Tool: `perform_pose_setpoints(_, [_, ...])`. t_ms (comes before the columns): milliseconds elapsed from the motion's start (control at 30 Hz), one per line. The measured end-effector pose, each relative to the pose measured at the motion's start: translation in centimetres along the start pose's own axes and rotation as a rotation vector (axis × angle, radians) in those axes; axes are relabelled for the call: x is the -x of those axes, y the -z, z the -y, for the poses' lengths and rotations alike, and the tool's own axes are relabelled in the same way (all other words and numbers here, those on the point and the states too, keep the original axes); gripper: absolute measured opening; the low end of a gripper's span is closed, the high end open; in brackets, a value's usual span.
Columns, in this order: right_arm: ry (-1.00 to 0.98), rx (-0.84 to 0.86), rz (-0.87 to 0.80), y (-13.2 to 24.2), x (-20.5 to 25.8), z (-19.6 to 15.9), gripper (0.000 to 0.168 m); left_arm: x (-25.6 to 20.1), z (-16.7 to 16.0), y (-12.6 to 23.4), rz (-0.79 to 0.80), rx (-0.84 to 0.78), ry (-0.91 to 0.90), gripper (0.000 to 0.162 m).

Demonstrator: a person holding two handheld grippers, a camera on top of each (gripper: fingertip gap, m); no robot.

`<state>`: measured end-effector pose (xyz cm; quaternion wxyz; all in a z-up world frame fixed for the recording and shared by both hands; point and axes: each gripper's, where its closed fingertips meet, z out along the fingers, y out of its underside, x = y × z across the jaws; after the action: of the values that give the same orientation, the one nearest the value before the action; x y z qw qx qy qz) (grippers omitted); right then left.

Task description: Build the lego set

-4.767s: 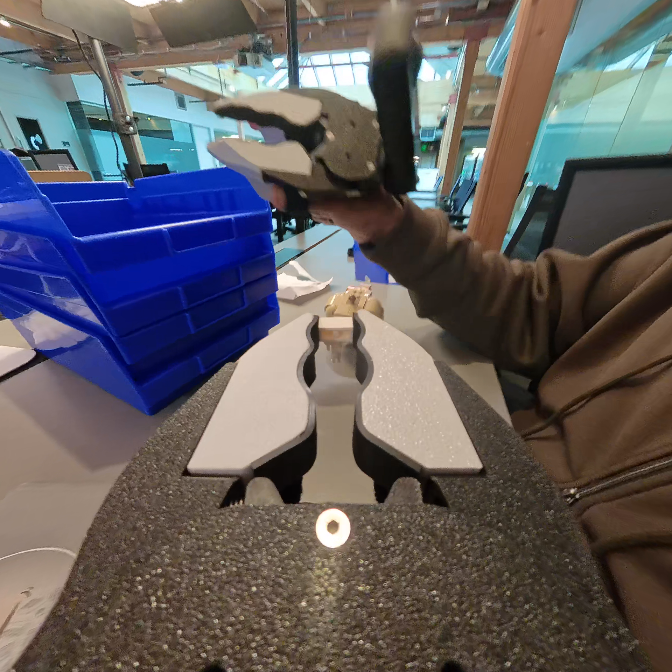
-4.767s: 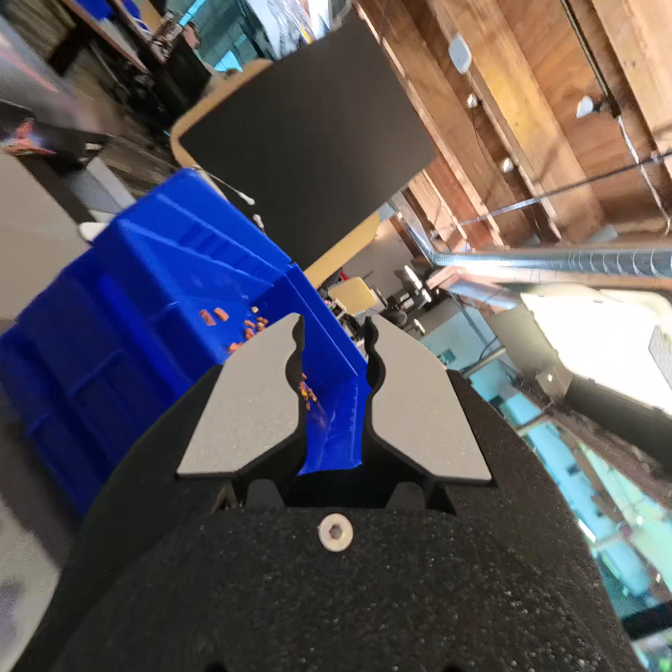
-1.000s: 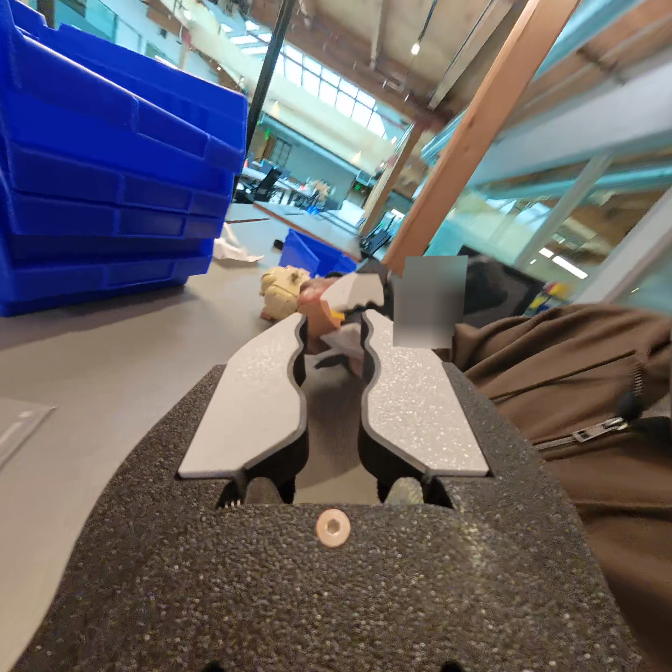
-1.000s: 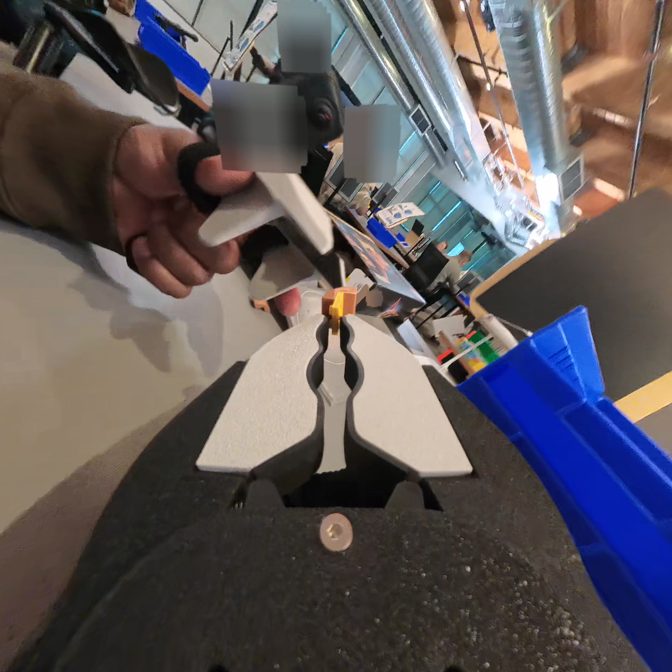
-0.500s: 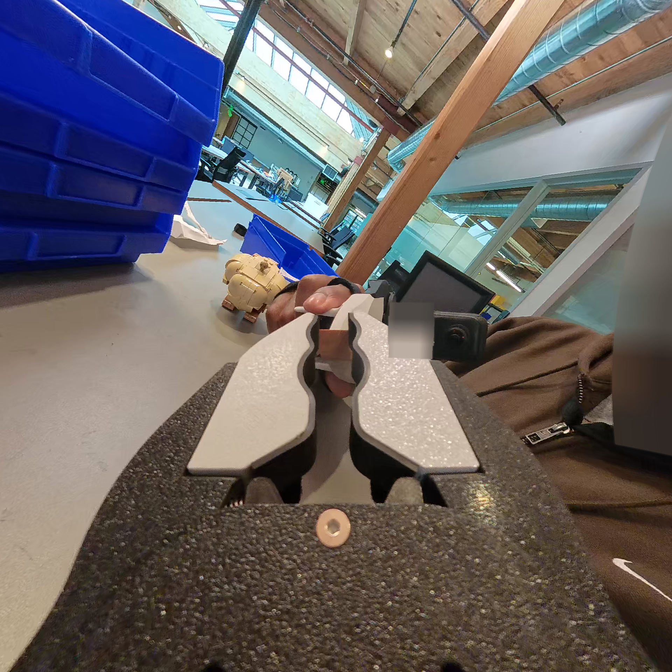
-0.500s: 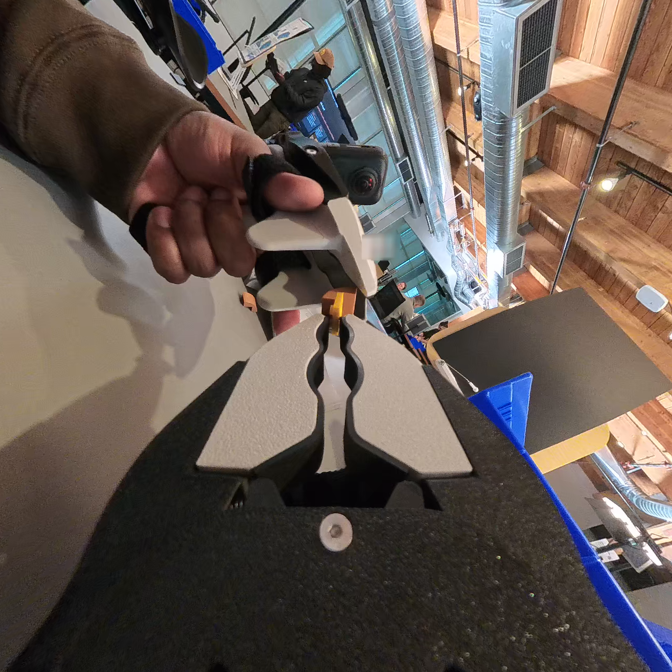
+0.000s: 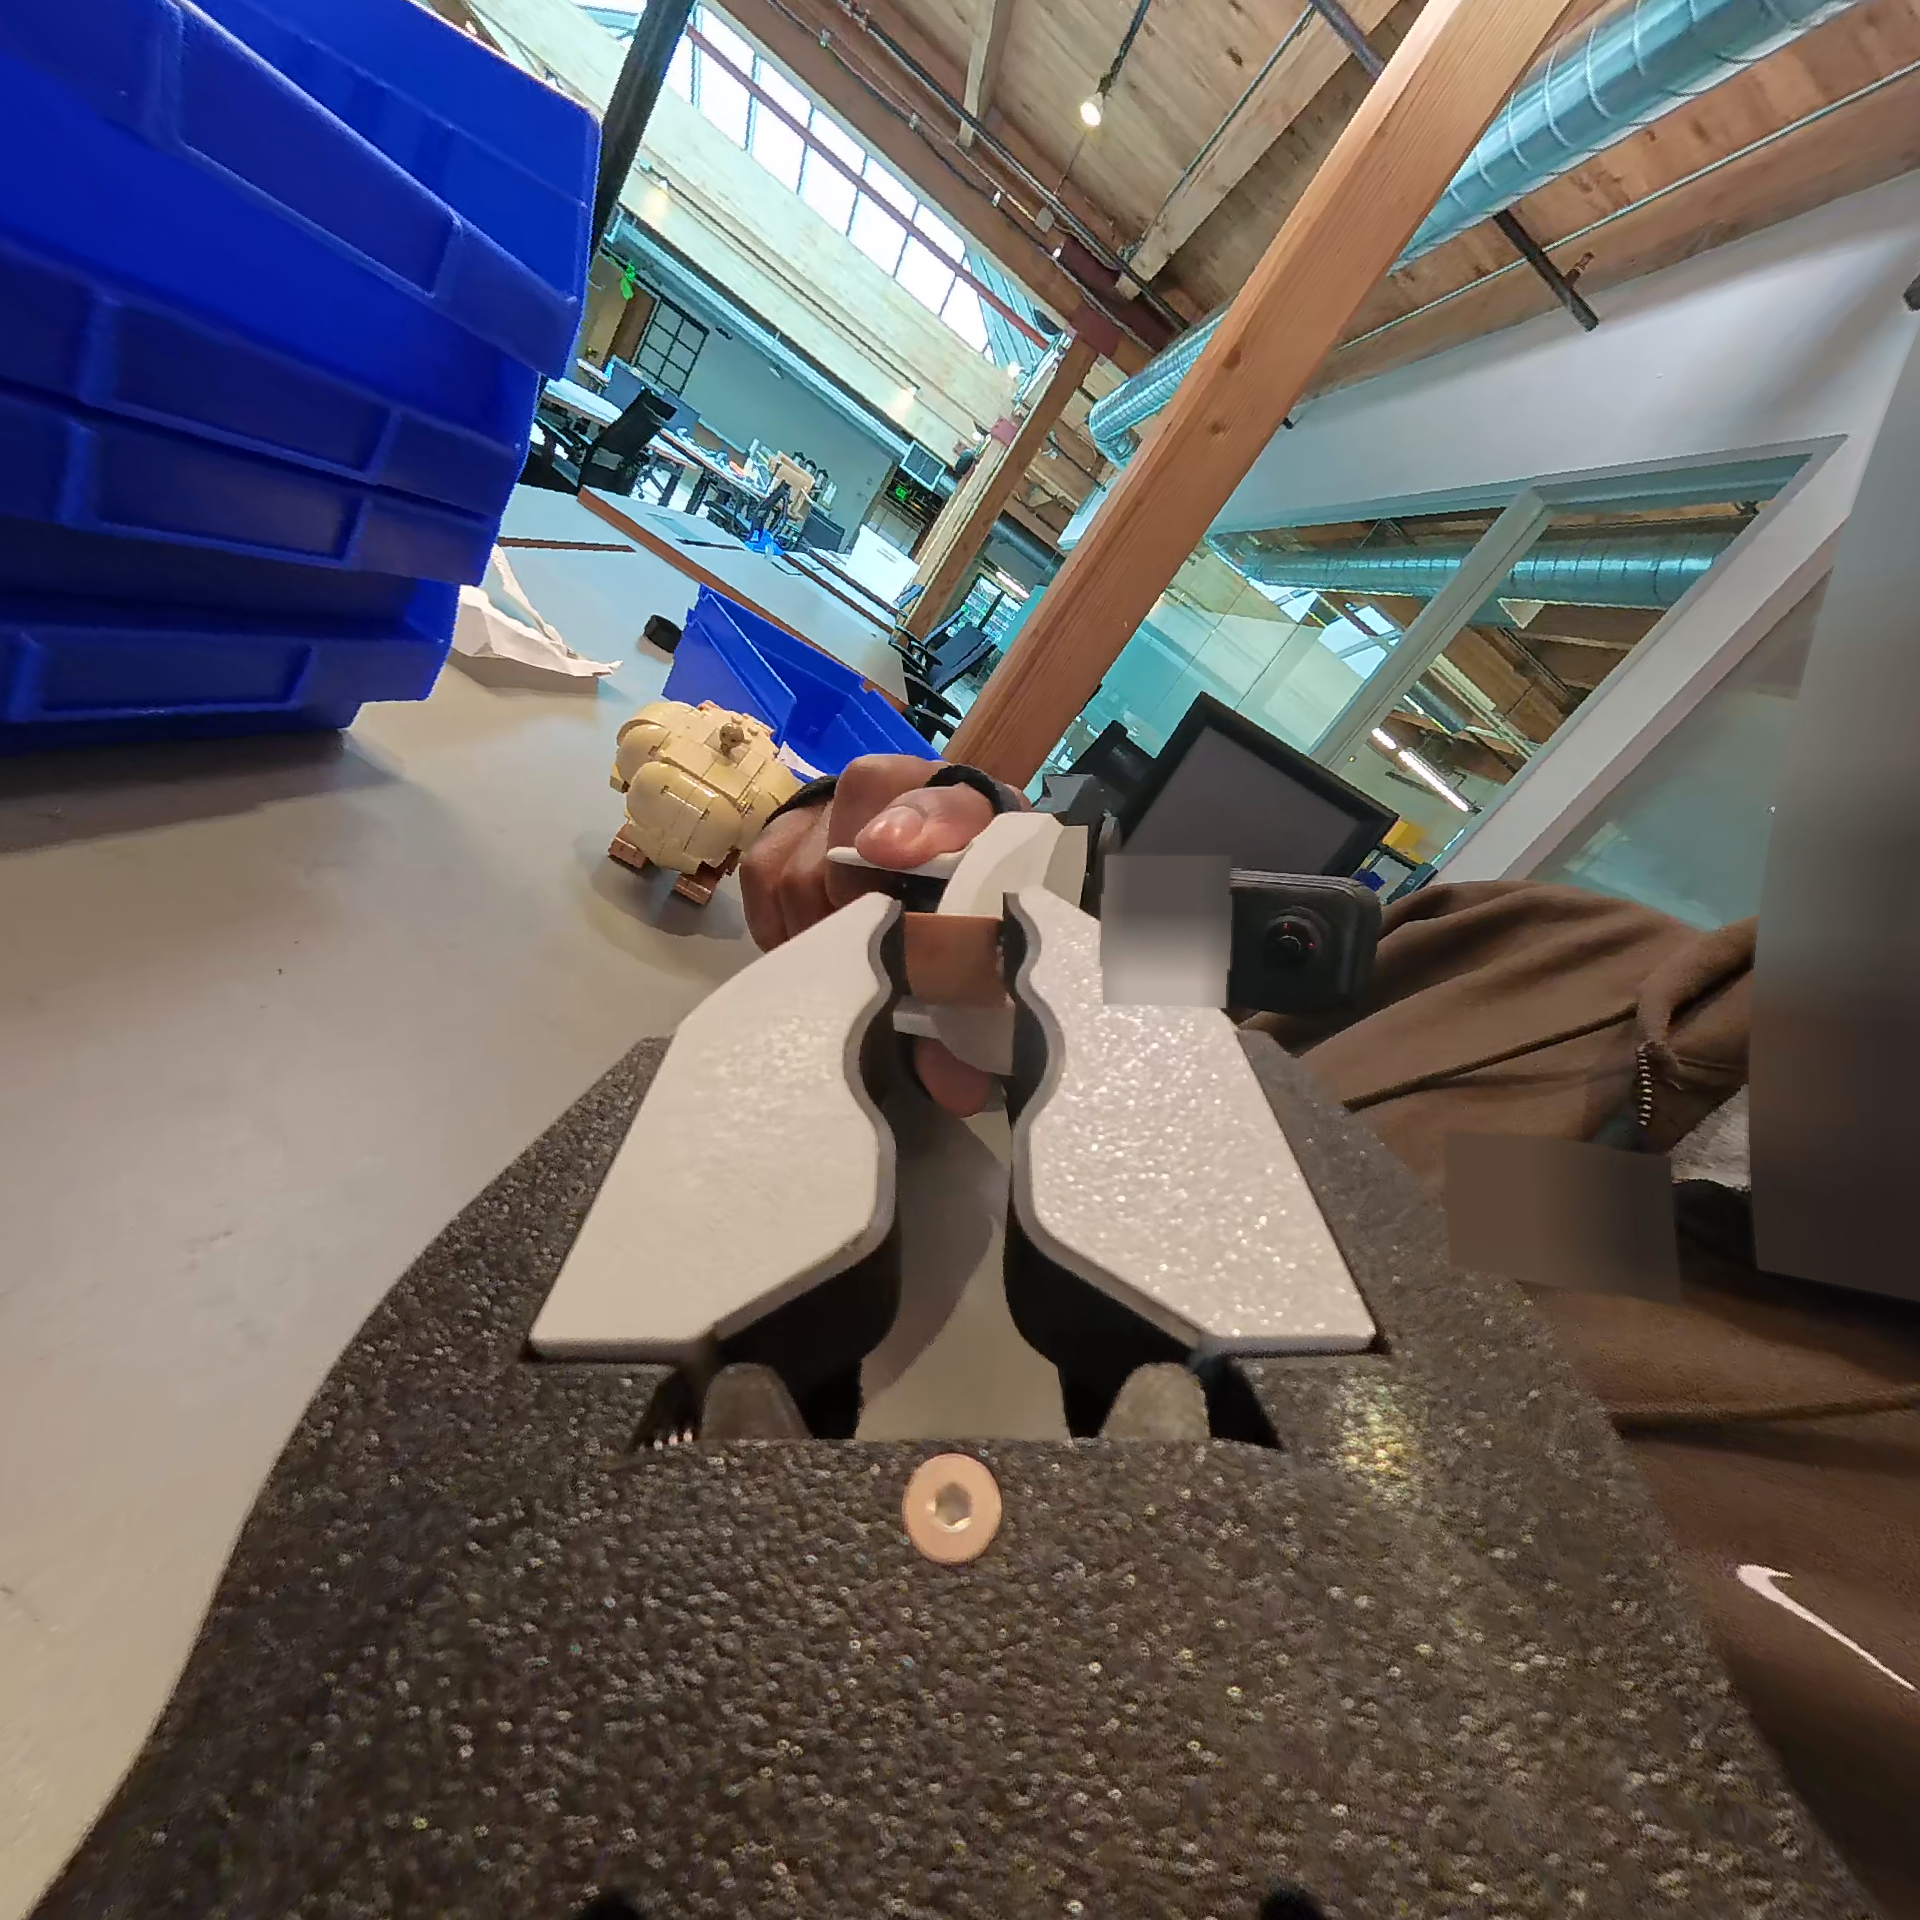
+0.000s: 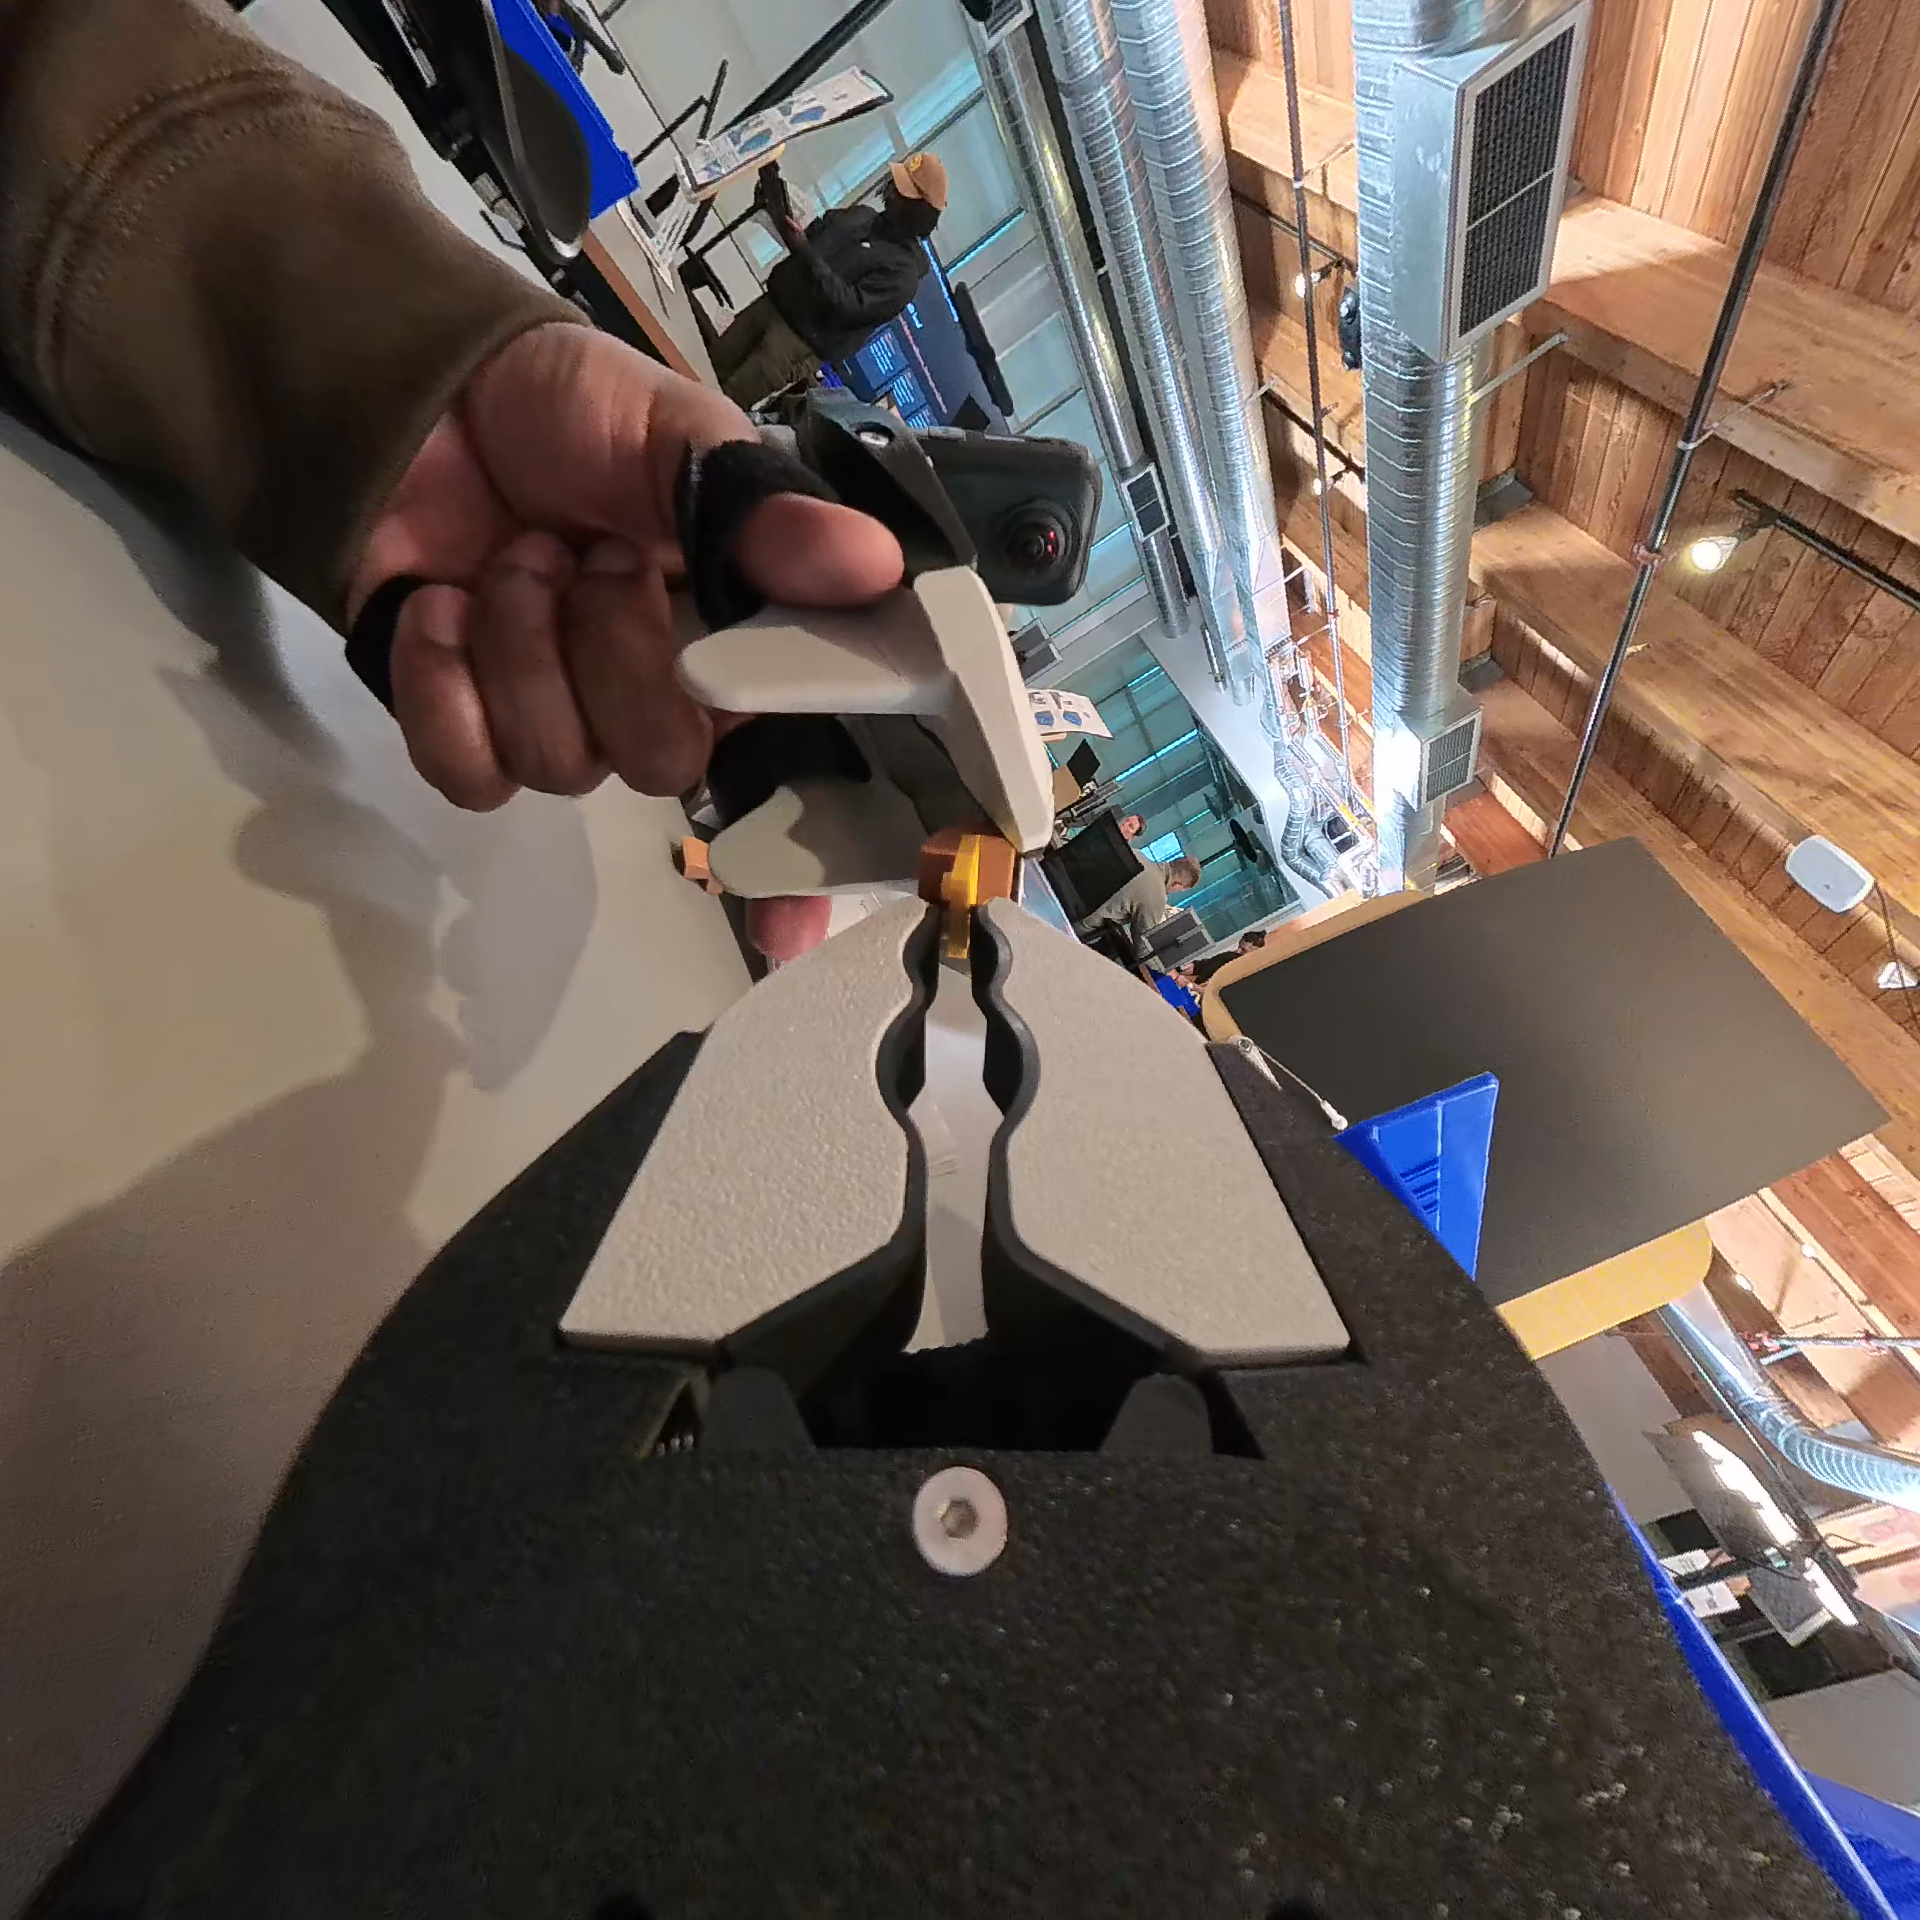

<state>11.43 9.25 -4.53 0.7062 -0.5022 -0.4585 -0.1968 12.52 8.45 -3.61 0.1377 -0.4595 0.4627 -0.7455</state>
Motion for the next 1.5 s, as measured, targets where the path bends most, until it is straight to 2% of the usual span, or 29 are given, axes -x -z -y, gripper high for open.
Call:
perform_pose_setpoints(300, [0.087, 0.045, 0.009, -0.1, 0.6, -0.6, 0.007, 0.6, -0.4, -0.1, 0.067, 0.031, -0.078, 0.017])
perform_pose_setpoints(600, [-0.257, 0.022, 0.174, 0.0, 0.8, -1.0, 0.007, 0.8, -0.7, -0.2, 0.204, 0.102, -0.4, 0.017])
perform_pose_setpoints(700, [-0.429, -0.011, 0.224, 0.2, 0.4, -0.8, 0.004, 0.4, -0.7, -0.1, 0.222, 0.111, -0.511, 0.017])
perform_pose_setpoints(1000, [-0.567, -0.051, 0.188, 0.5, -1.9, -0.8, 0.004, -0.2, 1.2, 0.4, 0.196, -0.022, -0.433, 0.017])
perform_pose_setpoints(1100, [-0.564, -0.033, 0.115, 0.4, -4.6, -1.1, 0.005, -0.1, 1.3, 0.5, 0.189, -0.034, -0.393, 0.017])
perform_pose_setpoints(1167, [-0.506, 0.029, 0.01, -0.1, -8.2, -2.0, 0.005, 0.0, 1.1, 0.3, 0.193, -0.022, -0.394, 0.017])
perform_pose_setpoints(1233, [-0.471, 0.165, -0.119, -0.8, -13.0, -4.1, 0.005, 0.0, 0.9, 0.1, 0.195, -0.013, -0.399, 0.017])
perform_pose_setpoints(1333, [-0.446, 0.435, -0.363, -0.9, -21.1, -9.5, 0.005, 0.1, 0.7, 0.1, 0.203, -0.009, -0.402, 0.017])
perform_pose_setpoints(1367, [-0.466, 0.499, -0.394, -0.8, -22.8, -11.0, 0.006, 0.1, 0.8, 0.1, 0.205, -0.012, -0.401, 0.017])
perform_pose_setpoints(1433, [-0.56, 0.56, -0.365, -1.0, -24.0, -12.8, 0.019, 0.0, 0.9, 0.3, 0.203, -0.026, -0.393, 0.017])
perform_pose_setpoints(1500, [-0.602, 0.54, -0.344, -0.8, -23.8, -12.6, 0.028, -0.1, 1.2, 0.4, 0.197, -0.05, -0.38, 0.017])
